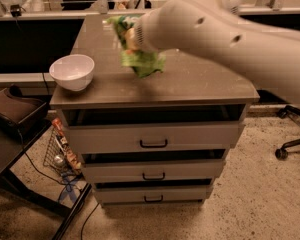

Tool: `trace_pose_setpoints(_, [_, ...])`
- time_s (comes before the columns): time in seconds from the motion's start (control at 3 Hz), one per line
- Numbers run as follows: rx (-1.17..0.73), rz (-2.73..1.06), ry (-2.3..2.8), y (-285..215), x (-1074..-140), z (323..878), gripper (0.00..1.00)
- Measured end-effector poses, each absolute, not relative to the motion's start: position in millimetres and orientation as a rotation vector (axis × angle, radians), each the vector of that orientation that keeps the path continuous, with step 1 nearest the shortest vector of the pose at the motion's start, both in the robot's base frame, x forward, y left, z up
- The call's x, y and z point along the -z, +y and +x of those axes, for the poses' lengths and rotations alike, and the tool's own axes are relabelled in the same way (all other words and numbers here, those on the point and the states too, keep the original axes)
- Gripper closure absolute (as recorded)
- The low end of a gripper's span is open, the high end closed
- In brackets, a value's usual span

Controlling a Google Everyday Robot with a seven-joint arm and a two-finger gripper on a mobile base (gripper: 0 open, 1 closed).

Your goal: Move green rice chip bag near white bowl

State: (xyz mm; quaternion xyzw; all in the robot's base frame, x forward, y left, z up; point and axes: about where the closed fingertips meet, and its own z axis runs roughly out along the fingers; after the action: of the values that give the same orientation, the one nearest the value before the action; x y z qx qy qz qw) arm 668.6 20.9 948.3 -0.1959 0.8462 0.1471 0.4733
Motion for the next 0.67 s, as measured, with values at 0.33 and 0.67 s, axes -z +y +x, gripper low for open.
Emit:
trace_pose_setpoints(0.33, [-0.309,-0.503,2.069,53.6,-915.3,671.8,0.74])
trace_pose_setpoints(0.67, [-0.300,-0.495,2.060,49.8,-919.8,673.2,0.52])
